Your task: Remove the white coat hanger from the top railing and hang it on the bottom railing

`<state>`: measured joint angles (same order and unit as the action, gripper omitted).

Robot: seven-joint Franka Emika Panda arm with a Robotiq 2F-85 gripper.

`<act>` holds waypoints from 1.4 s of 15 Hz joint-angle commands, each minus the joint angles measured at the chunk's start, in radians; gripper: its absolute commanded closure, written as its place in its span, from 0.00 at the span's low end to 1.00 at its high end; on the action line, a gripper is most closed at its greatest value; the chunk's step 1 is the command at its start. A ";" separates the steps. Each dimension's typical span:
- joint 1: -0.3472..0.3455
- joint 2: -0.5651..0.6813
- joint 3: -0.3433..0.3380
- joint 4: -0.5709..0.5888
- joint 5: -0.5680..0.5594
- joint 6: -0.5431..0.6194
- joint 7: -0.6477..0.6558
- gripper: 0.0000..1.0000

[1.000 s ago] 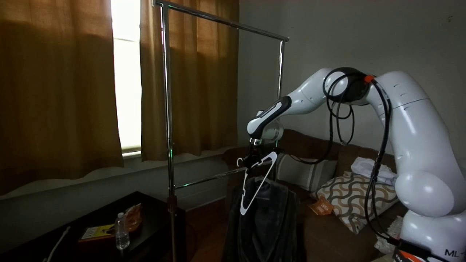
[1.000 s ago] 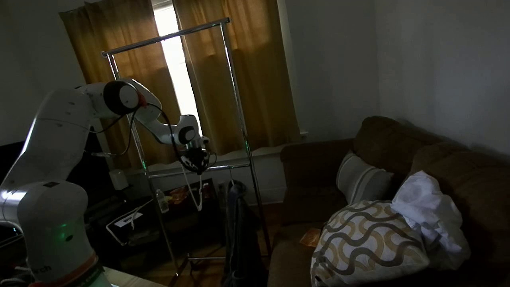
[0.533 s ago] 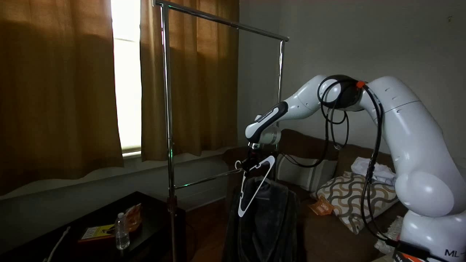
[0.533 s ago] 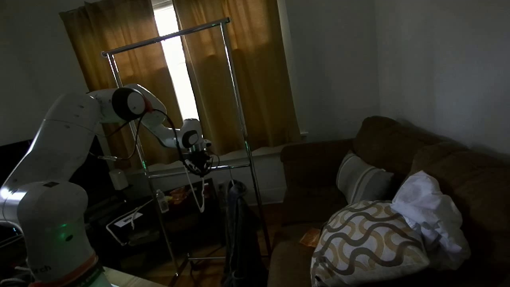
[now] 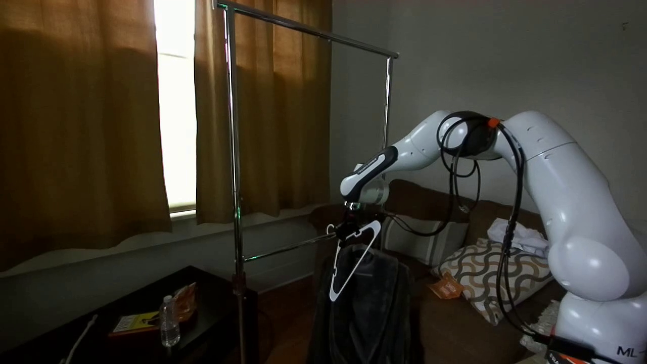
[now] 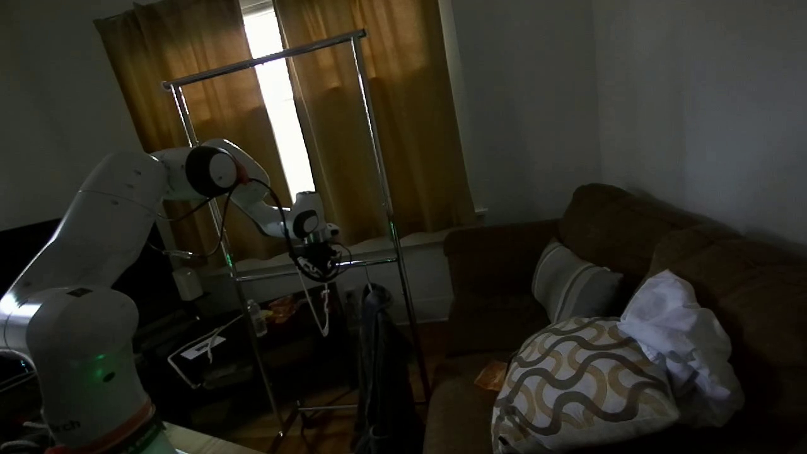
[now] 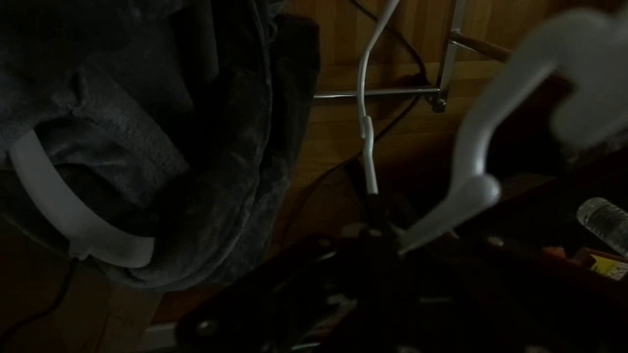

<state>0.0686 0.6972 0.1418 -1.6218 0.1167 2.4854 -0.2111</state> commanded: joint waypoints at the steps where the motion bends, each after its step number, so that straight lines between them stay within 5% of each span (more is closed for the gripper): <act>1: -0.005 0.029 -0.002 0.009 -0.023 0.014 0.005 0.66; 10: -0.006 0.000 -0.001 -0.013 -0.019 -0.002 0.017 0.02; 21: 0.025 -0.173 -0.029 -0.097 -0.064 -0.095 0.093 0.00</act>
<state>0.0732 0.6157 0.1360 -1.6422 0.0872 2.4176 -0.1680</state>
